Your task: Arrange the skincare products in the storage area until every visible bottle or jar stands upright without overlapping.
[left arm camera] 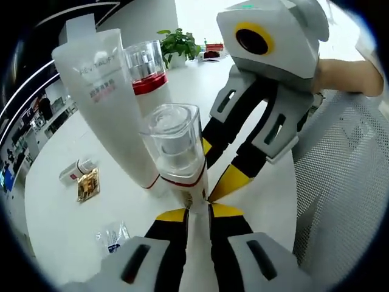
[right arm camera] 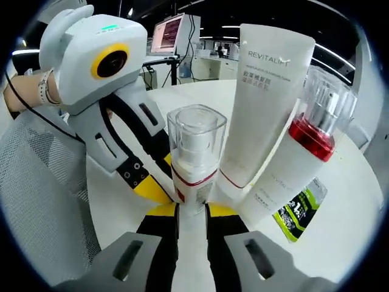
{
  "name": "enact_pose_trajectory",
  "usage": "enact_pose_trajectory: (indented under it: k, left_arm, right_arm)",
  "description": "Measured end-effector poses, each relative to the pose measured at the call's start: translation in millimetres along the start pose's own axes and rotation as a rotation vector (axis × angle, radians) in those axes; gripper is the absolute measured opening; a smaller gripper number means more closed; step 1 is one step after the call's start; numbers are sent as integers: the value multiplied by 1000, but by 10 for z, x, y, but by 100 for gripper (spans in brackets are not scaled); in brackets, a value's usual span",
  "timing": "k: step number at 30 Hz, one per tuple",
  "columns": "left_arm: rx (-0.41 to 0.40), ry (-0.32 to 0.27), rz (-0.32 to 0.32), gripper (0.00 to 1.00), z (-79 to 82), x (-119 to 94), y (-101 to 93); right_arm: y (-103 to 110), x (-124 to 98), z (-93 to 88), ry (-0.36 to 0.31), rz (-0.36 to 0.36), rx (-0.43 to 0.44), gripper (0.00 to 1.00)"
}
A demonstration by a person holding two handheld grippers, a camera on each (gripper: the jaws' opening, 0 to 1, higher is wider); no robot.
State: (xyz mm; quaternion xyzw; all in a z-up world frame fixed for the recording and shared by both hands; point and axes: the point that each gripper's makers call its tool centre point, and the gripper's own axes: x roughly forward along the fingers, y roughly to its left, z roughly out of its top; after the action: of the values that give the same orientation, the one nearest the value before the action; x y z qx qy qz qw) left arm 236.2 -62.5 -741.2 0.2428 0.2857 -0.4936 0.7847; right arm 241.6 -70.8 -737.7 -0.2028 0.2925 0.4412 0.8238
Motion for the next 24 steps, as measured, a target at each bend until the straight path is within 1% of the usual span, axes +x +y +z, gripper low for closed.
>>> enact_pose_trajectory:
  k: [6, 17, 20, 24]
  left_arm:
    - [-1, -9, -4, 8, 42, 39, 2]
    - [10, -9, -18, 8, 117, 159, 4]
    - [25, -12, -13, 8, 141, 177, 11]
    - [21, -16, -11, 8, 169, 208, 18]
  right_arm:
    - [-34, -16, -44, 15, -14, 22, 15]
    - [-171, -47, -121, 36, -46, 60, 15]
    - [-200, -55, -149, 46, -52, 72, 14]
    - [-241, -68, -168, 51, -71, 82, 14]
